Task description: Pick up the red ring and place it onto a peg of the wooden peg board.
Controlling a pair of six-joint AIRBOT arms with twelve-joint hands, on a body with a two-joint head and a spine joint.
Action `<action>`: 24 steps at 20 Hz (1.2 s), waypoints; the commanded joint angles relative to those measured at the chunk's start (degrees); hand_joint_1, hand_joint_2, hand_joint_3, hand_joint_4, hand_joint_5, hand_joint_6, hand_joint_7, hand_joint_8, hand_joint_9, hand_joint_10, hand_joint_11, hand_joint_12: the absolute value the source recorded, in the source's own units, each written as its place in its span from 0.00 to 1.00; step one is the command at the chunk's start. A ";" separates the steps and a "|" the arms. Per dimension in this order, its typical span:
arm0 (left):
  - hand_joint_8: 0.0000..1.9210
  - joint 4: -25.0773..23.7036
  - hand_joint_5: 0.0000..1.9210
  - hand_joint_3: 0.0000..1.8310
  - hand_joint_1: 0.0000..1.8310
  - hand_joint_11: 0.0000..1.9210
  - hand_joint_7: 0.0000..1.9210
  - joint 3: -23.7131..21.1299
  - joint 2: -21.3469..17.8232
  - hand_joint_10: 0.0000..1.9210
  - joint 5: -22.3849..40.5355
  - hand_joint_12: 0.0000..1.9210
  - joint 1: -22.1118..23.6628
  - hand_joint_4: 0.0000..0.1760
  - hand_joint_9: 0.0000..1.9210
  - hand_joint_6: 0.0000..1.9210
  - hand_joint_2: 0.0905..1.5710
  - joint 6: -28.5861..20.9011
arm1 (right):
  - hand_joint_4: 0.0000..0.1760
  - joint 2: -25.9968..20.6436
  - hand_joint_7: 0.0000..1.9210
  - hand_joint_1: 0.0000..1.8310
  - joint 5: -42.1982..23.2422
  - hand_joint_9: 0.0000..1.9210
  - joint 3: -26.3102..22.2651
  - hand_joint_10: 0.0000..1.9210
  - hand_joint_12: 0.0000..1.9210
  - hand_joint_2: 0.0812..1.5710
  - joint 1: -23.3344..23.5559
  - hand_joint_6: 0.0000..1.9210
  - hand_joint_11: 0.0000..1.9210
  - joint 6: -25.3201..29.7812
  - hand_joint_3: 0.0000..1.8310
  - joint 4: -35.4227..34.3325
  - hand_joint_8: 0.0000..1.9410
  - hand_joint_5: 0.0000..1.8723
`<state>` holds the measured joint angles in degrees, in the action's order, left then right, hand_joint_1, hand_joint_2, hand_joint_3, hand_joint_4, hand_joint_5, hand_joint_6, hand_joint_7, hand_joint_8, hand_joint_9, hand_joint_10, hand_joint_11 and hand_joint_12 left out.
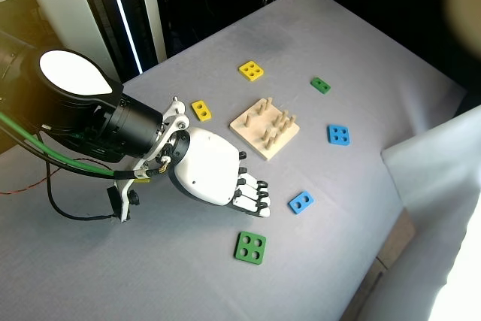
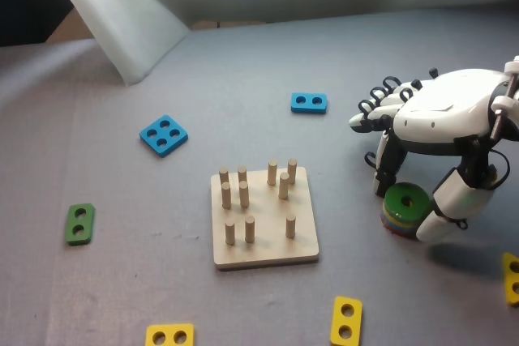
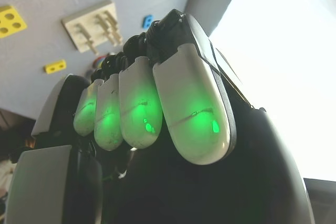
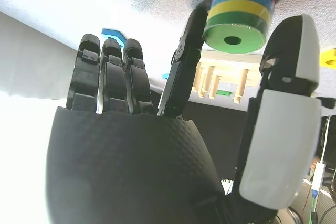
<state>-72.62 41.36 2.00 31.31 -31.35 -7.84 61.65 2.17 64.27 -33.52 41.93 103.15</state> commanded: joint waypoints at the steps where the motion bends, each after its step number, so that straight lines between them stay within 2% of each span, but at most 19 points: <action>1: 1.00 2.68 0.82 0.00 0.40 0.99 0.88 0.23 -0.22 1.00 0.96 1.00 0.59 1.00 0.91 1.00 0.98 -0.17 | 1.00 0.09 0.03 0.50 1.34 0.00 0.14 0.00 0.00 0.46 0.21 0.00 0.00 0.00 0.00 0.05 0.00 0.47; 5: 1.00 2.70 0.82 0.00 0.40 0.99 0.88 0.35 -0.22 1.00 0.95 1.00 0.58 1.00 0.91 1.00 0.98 -0.41 | 1.00 0.12 0.05 0.50 1.39 0.00 0.14 0.00 0.00 0.45 0.21 0.00 0.00 -0.02 0.00 0.06 0.01 0.47; 6: 1.00 2.70 0.82 0.00 0.38 0.99 0.88 0.31 -0.22 1.00 0.94 1.00 0.58 1.00 0.91 1.00 0.99 -0.55 | 0.96 0.11 0.05 0.51 1.39 0.00 0.14 0.00 0.00 0.45 0.19 0.00 0.00 -0.03 0.00 0.06 0.01 0.47; 8: 1.00 2.70 0.82 0.00 0.36 0.99 0.89 0.19 -0.22 1.00 0.90 1.00 0.58 1.00 0.91 1.00 0.99 -0.61 | 0.99 0.11 0.04 0.49 1.39 0.00 0.15 0.00 0.00 0.46 0.14 0.00 0.00 -0.09 0.00 0.06 0.00 0.47; 10: 1.00 2.70 0.82 0.00 0.39 0.99 0.89 0.07 -0.23 1.00 0.91 1.00 0.58 1.00 0.91 1.00 0.98 -0.68 | 1.00 0.11 0.05 0.50 1.39 0.00 0.15 0.00 0.00 0.46 0.10 0.00 0.00 -0.12 0.00 0.06 0.00 0.47; 13: 1.00 2.71 0.82 0.00 0.40 0.99 0.88 0.22 -0.25 1.00 0.91 1.00 0.58 1.00 0.91 1.00 0.98 -0.69 | 0.92 0.11 0.04 0.49 1.39 0.00 0.15 0.00 0.00 0.46 0.07 0.00 0.00 -0.19 0.00 0.06 0.00 0.48; 15: 1.00 2.71 0.81 0.00 0.39 0.98 0.88 0.43 -0.31 1.00 0.92 1.00 0.58 1.00 0.90 1.00 0.98 -0.69 | 0.99 0.11 0.04 0.48 1.34 0.00 0.15 0.00 0.00 0.49 0.06 0.01 0.00 -0.20 0.01 0.06 0.00 0.51; 16: 1.00 2.71 0.81 0.00 0.38 0.98 0.88 0.49 -0.32 1.00 0.92 1.00 0.58 1.00 0.90 1.00 0.98 -0.69 | 1.00 0.11 0.07 0.57 1.34 0.00 0.15 0.00 0.00 0.59 0.06 0.22 0.00 -0.21 0.01 0.06 0.00 0.63; 18: 1.00 2.71 0.81 0.00 0.38 0.98 0.88 0.72 -0.37 1.00 0.92 1.00 0.58 1.00 0.91 1.00 0.98 -0.69 | 1.00 0.11 0.14 0.61 1.33 0.05 0.14 0.01 0.00 0.59 0.06 0.18 0.00 -0.21 0.00 0.06 0.00 0.72; 23: 1.00 2.70 0.83 0.00 0.37 0.99 0.89 0.81 -0.39 1.00 1.07 1.00 0.55 1.00 0.91 1.00 0.99 -0.69 | 1.00 0.11 0.15 0.61 1.31 0.04 0.14 0.00 0.00 0.59 0.07 0.16 0.00 -0.21 0.00 0.06 0.00 0.73; 24: 1.00 2.70 0.81 0.00 0.41 0.99 0.88 0.81 -0.39 1.00 1.10 1.00 0.55 1.00 0.91 1.00 0.97 -0.69 | 1.00 0.10 0.15 0.61 1.27 0.04 0.14 0.00 0.00 0.59 0.08 0.16 0.00 -0.21 0.00 0.06 0.00 0.73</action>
<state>-72.60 41.89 1.98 31.33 -31.35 -8.64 61.65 2.20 64.27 -33.76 41.89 103.02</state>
